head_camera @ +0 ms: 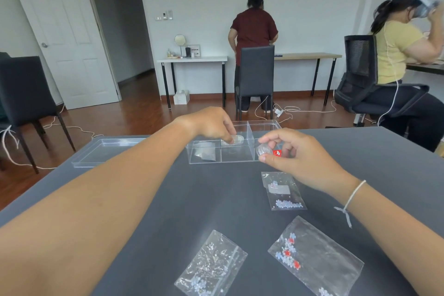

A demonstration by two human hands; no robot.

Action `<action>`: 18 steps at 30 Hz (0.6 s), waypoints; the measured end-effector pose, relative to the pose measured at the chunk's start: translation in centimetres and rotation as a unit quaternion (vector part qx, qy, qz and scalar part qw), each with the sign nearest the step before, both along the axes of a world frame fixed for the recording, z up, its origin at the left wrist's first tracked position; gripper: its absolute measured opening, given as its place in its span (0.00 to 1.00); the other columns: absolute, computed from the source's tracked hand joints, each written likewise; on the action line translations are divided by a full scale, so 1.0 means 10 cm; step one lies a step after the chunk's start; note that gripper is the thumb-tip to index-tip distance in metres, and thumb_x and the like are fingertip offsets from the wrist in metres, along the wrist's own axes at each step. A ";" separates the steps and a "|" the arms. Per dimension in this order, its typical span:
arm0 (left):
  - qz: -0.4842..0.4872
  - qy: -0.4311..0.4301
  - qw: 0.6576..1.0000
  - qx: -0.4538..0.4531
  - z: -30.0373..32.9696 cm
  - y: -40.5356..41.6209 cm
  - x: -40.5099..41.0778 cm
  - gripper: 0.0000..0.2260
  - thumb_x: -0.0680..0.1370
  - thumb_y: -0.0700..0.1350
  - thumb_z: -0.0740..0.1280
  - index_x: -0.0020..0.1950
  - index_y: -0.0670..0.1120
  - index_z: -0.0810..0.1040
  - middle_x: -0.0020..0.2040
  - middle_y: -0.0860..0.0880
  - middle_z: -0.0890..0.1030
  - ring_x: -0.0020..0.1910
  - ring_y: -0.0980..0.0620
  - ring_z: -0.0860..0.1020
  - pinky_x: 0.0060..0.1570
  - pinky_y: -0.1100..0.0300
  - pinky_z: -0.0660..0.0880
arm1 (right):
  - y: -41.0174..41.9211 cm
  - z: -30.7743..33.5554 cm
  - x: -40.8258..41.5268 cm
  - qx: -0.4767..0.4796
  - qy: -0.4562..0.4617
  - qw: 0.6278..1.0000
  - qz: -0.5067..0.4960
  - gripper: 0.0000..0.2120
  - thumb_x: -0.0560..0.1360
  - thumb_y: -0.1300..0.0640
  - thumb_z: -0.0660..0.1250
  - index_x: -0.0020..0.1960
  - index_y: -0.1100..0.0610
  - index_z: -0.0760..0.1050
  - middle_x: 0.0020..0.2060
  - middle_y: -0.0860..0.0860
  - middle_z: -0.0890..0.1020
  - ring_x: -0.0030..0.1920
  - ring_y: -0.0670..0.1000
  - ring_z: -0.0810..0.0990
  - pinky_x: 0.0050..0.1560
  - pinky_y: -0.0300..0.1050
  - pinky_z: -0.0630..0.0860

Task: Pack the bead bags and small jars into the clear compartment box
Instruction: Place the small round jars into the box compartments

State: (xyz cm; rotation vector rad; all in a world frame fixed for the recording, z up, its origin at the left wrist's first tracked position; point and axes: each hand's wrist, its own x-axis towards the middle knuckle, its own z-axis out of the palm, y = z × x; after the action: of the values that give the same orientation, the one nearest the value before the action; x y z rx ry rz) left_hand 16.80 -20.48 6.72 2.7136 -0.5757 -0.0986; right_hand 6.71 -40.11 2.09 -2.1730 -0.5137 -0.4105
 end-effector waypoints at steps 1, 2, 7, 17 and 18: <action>0.000 0.006 1.000 0.013 0.01 -0.01 0.02 0.11 0.67 0.48 0.73 0.49 0.51 0.82 0.46 0.56 0.78 0.49 0.55 0.74 0.49 0.63 0.66 | 0.00 0.00 0.00 -0.003 -0.001 1.000 -0.001 0.09 0.68 0.52 0.71 0.47 0.44 0.76 0.41 0.43 0.76 0.32 0.49 0.69 0.35 0.28 0.67; -0.001 0.012 1.000 0.026 0.02 -0.02 0.04 0.11 0.67 0.48 0.73 0.49 0.51 0.82 0.48 0.55 0.78 0.50 0.55 0.74 0.50 0.62 0.66 | 0.00 0.00 0.00 -0.005 -0.001 1.000 -0.002 0.09 0.67 0.51 0.71 0.47 0.43 0.76 0.41 0.43 0.76 0.32 0.49 0.69 0.35 0.28 0.67; -0.006 0.040 0.996 0.076 0.04 -0.07 0.09 0.11 0.66 0.48 0.74 0.48 0.51 0.82 0.48 0.55 0.79 0.51 0.53 0.74 0.51 0.61 0.67 | -0.01 0.00 0.01 -0.001 0.002 1.000 -0.003 0.10 0.67 0.51 0.71 0.47 0.43 0.76 0.41 0.43 0.76 0.32 0.49 0.69 0.36 0.31 0.68; -0.016 0.059 0.994 0.093 0.06 -0.08 0.12 0.11 0.66 0.48 0.74 0.48 0.52 0.82 0.51 0.54 0.78 0.52 0.53 0.73 0.56 0.58 0.68 | -0.04 -0.01 0.02 0.003 0.001 1.000 -0.007 0.09 0.67 0.51 0.71 0.45 0.41 0.76 0.41 0.43 0.77 0.32 0.48 0.68 0.37 0.36 0.70; -0.015 0.048 0.996 0.078 0.05 -0.06 0.12 0.10 0.67 0.47 0.73 0.48 0.52 0.82 0.50 0.55 0.78 0.52 0.53 0.73 0.55 0.59 0.67 | -0.04 -0.01 0.02 0.001 0.000 1.000 -0.008 0.09 0.67 0.51 0.71 0.45 0.41 0.76 0.41 0.43 0.77 0.32 0.48 0.68 0.37 0.36 0.70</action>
State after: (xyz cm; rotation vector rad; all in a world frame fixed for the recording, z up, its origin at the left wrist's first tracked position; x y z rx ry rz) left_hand 17.95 -21.11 7.25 2.8313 -0.6030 -0.2926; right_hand 6.95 -40.48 1.98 -2.1757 -0.4962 -0.4186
